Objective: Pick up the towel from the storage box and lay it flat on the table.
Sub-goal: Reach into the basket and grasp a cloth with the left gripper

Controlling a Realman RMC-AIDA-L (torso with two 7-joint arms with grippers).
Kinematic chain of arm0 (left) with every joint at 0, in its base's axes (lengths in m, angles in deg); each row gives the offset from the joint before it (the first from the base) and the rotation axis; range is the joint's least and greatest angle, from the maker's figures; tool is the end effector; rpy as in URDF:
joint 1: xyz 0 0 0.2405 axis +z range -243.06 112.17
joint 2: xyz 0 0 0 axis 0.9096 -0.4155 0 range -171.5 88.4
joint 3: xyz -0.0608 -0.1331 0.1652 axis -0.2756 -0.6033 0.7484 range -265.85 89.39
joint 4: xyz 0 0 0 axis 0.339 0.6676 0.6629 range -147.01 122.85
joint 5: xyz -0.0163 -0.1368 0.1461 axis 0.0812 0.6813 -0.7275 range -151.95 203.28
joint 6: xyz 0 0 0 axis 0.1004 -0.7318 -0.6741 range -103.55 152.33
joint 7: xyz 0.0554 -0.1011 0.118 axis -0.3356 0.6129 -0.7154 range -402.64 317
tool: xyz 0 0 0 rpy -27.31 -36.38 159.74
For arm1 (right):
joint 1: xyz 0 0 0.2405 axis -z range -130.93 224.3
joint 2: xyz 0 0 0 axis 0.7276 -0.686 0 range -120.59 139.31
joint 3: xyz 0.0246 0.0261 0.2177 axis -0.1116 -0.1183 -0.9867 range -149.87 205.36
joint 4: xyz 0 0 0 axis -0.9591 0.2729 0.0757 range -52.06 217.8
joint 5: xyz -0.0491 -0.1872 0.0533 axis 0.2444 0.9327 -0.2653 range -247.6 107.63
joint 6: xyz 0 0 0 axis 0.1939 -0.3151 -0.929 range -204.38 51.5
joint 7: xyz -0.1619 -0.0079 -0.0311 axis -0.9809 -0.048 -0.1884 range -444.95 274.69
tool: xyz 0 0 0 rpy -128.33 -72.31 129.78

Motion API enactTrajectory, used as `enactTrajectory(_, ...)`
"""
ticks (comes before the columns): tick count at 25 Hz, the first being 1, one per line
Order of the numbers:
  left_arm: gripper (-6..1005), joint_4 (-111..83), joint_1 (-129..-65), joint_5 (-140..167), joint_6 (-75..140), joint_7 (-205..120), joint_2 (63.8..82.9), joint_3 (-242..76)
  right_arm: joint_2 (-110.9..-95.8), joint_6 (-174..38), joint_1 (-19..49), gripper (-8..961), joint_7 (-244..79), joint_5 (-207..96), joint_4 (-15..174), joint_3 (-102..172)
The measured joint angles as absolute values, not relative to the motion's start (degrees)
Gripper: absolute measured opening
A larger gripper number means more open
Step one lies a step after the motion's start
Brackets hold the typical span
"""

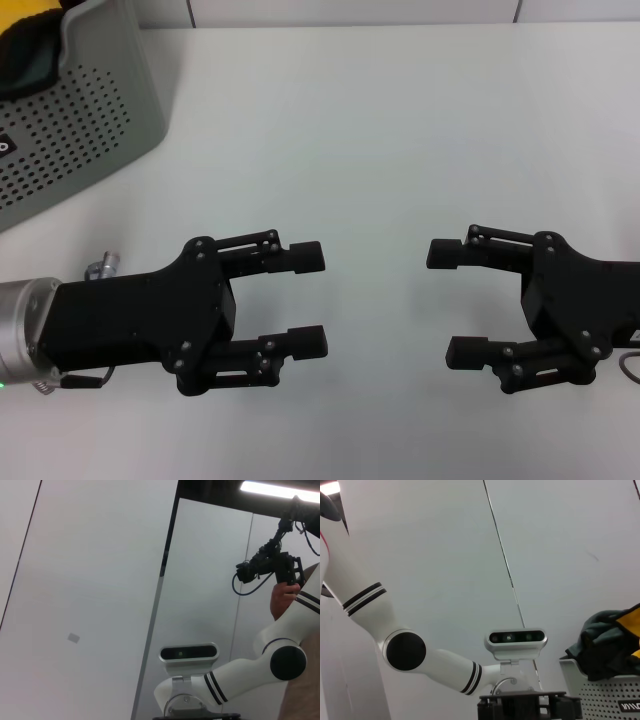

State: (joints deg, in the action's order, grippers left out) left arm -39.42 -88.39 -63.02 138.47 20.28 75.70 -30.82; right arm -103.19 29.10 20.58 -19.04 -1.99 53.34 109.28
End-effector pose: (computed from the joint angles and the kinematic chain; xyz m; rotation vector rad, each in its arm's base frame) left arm -0.1849 0.2253 0.0040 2.7487 0.2810 1.3923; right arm 0.1622 0.2457 -0.0023 2.7373 -0.2292 -1.2908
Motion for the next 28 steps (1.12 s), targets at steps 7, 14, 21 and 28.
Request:
enactTrajectory(7, 696, -39.4, -88.6, -62.9, 138.5, 20.3, 75.53, -30.9, -103.48, 29.3, 20.6, 872, -19.3, -2.0, 53.3, 109.1)
enactTrajectory(14, 694, -39.4, -88.2, -62.4, 137.5, 20.3, 75.7, -31.9, -103.53, 28.8, 20.7, 872, -19.4, -2.1, 53.7, 109.1)
enactTrajectory(21, 692, -39.3, -84.7, -58.7, 136.0, 20.5, 77.53, -55.7, -103.49, 28.8, 22.5, 871, -20.5, -2.4, 53.9, 106.6)
enactTrajectory(28, 691, -39.2, -84.1, -57.2, 125.7, 19.1, 78.27, -69.5, -103.75, 28.9, 23.3, 871, -21.3, -2.2, 54.0, 105.9)
